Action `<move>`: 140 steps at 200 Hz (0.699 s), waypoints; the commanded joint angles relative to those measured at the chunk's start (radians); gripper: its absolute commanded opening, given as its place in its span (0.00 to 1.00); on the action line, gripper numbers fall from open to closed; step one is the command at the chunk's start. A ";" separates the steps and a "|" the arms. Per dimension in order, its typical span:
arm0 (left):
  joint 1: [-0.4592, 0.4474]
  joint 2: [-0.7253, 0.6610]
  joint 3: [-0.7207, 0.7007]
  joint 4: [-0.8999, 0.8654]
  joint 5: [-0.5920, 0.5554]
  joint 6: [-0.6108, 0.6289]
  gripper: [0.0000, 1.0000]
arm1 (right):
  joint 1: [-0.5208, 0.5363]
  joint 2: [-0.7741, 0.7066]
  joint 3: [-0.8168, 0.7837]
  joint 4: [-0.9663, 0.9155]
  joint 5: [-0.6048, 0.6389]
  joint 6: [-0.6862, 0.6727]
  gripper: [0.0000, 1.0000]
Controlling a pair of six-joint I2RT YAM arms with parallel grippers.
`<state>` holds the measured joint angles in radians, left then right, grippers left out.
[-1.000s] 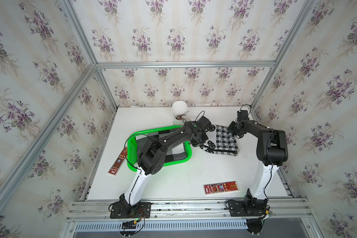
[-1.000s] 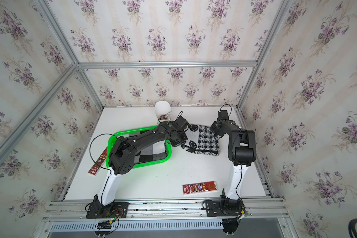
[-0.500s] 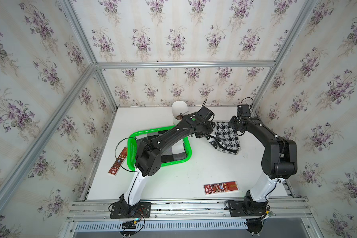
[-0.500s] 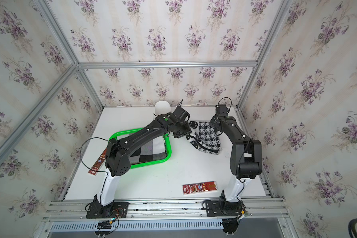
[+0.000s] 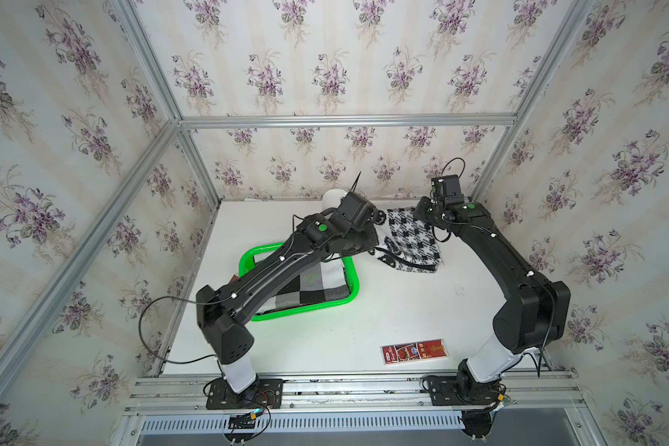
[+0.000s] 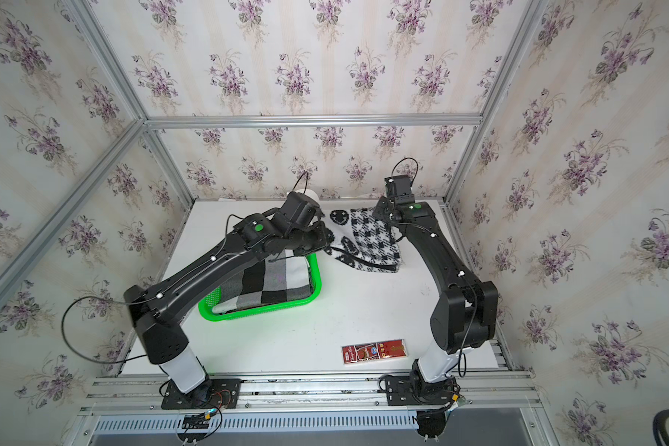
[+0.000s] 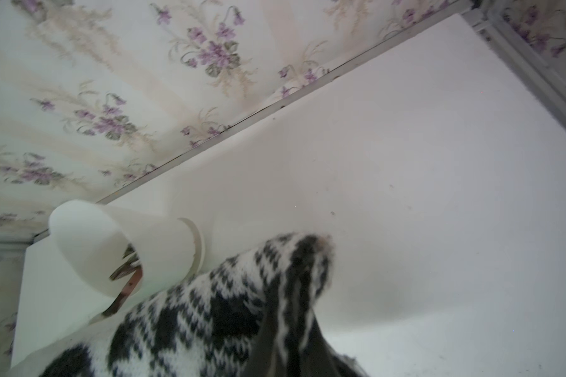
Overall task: Put the folded scarf in the basket
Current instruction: Pick up the scarf at the center of the board, then place the scarf in the basket.
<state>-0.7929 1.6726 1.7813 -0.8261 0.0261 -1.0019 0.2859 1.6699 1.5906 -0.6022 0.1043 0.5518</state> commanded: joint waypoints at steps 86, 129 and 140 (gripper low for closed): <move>0.251 -0.647 -0.528 -0.210 -0.218 -0.012 0.03 | 0.390 0.328 0.393 -0.021 -0.097 0.158 0.00; 0.431 -0.705 -0.662 -0.198 -0.126 0.050 0.03 | 0.434 0.462 0.514 -0.034 -0.108 0.190 0.00; 0.466 -0.706 -0.689 -0.178 -0.080 0.055 0.03 | 0.434 0.479 0.523 -0.043 -0.108 0.193 0.00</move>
<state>-0.3862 0.9760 1.1374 -1.0206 -0.1204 -0.9913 0.7174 2.1212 2.0846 -0.6308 -0.0166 0.7197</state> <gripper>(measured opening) 0.121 0.102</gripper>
